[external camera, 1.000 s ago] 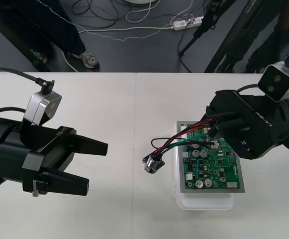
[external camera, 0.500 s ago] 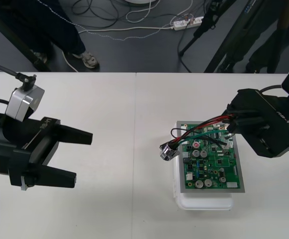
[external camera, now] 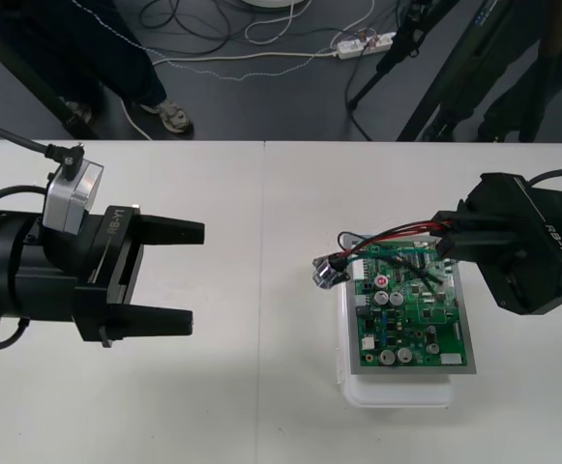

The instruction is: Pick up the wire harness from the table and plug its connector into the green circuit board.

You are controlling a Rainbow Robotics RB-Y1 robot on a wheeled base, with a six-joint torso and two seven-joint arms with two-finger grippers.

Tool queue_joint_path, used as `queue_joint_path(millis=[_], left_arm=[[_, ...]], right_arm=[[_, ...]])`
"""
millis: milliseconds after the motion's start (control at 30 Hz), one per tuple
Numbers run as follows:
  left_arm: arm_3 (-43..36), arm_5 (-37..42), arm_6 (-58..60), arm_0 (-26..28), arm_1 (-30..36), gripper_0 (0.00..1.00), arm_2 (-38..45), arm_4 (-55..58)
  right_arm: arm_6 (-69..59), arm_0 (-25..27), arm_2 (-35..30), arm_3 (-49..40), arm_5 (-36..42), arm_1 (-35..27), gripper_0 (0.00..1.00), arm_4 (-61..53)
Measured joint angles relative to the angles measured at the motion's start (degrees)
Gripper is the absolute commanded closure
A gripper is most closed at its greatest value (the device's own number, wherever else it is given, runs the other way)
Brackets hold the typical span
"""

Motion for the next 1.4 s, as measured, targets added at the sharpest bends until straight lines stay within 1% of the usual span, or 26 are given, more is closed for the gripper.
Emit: queue_joint_path(millis=[100,200,267,367,633,833,1167,1400], left_arm=[[0.0,2.45,-2.96,-0.4,0.02,0.0,-1.7,0.39],[0.0,4.33,-8.94,-1.1,0.03,0.0,-2.77,1.47],[0.0,5.31,-13.81,-1.58,0.03,0.0,-3.29,2.62],[0.0,6.24,-18.12,-2.37,-0.02,0.0,-3.84,3.64],[0.36,6.83,-17.9,-3.35,-3.1,0.0,-4.52,3.57],[3.41,6.87,-17.9,-5.65,-5.07,0.0,-7.99,4.14],[6.07,7.0,-17.9,-8.31,-5.89,0.0,-9.96,4.81],[8.43,7.0,-17.91,-10.71,-8.12,0.0,-10.88,4.98]], right_arm=[[0.01,0.71,-0.07,-0.6,1.88,-0.01,1.0,1.64],[0.02,1.48,-0.23,-1.96,4.45,-0.03,1.0,3.15],[0.05,2.41,-0.45,-3.75,7.25,-0.09,1.0,3.59],[0.26,4.02,-0.72,-7.07,11.09,-0.42,1.0,4.78],[0.72,6.69,-0.82,-12.34,16.56,-1.16,1.0,9.58],[0.73,8.06,-0.82,-16.65,20.33,-1.93,1.0,13.79],[0.75,9.67,-0.83,-21.67,22.35,-2.56,1.0,19.41],[1.11,10.02,-0.48,-23.63,26.16,-2.56,1.0,21.05]])
